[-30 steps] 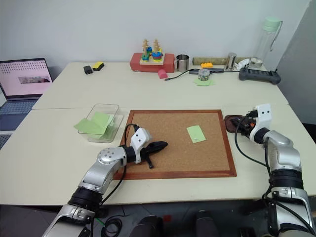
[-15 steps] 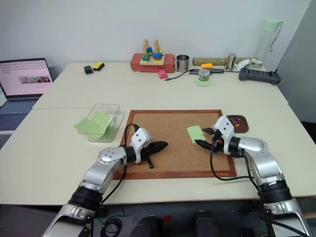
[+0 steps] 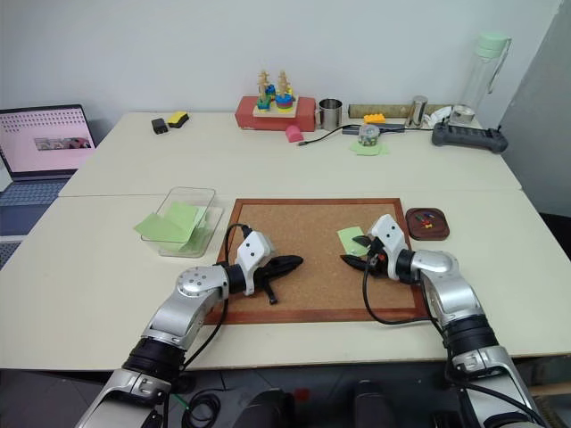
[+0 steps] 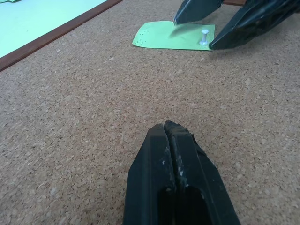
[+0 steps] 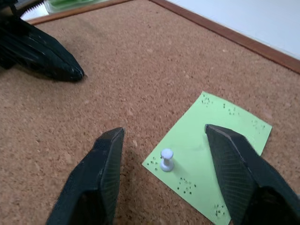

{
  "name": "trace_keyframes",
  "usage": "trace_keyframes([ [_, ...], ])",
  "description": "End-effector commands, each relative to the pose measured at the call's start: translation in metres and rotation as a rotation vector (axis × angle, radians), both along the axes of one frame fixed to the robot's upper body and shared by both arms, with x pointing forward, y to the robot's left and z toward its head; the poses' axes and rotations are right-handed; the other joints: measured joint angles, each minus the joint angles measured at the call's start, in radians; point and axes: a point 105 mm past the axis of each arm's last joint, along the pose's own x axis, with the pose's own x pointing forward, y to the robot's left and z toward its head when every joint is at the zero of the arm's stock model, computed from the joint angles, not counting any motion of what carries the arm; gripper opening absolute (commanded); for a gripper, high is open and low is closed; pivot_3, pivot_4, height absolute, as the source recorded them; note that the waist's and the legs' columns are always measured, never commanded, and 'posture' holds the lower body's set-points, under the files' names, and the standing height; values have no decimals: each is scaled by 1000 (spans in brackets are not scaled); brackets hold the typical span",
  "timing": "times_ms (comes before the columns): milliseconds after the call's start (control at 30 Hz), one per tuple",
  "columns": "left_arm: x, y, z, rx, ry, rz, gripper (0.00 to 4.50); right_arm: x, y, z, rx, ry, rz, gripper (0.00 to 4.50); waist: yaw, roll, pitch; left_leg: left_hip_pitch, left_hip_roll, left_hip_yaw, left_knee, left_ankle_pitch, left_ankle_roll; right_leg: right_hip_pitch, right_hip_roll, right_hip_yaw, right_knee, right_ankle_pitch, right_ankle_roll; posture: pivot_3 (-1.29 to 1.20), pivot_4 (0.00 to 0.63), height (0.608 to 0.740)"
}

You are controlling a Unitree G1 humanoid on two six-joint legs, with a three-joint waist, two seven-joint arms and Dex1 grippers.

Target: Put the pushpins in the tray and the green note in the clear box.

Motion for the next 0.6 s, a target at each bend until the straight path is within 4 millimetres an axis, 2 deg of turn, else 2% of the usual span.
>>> trace_keyframes([
  [33, -11, 10, -32, 85, 102, 12, 0, 1, 1, 12, 13, -54, 22, 1755, 0, 0, 0, 0, 0, 0, 0, 0, 0, 0, 0, 0, 0, 0, 0, 0, 150, 740],
  [200, -11, 11, -32, 89, 103, 13, 0, -2, 0, 11, 13, -51, 32, 568, -1, 0, 0, 0, 0, 0, 0, 0, 0, 0, 0, 0, 0, 0, 0, 0, 150, 740],
  [333, -11, 11, -33, 90, 104, 13, 0, -4, 1, 10, 11, -47, 46, 5, -1, 0, 0, 0, 0, 0, 0, 0, 0, 0, 0, 0, 0, 0, 0, 0, 150, 740],
  [433, -11, 11, -33, 90, 105, 14, 0, -5, 2, 12, 4, -62, 54, 5, -1, 0, 0, 0, 0, 0, 0, 0, 0, 0, 0, 0, 0, 0, 0, 0, 150, 740],
  [600, -11, 12, -33, 85, 106, 21, 0, -7, 7, 29, 25, -117, 80, 5, 0, 0, 0, 0, 0, 0, 0, 0, 0, 0, 0, 0, 0, 0, 0, 0, 150, 740],
])
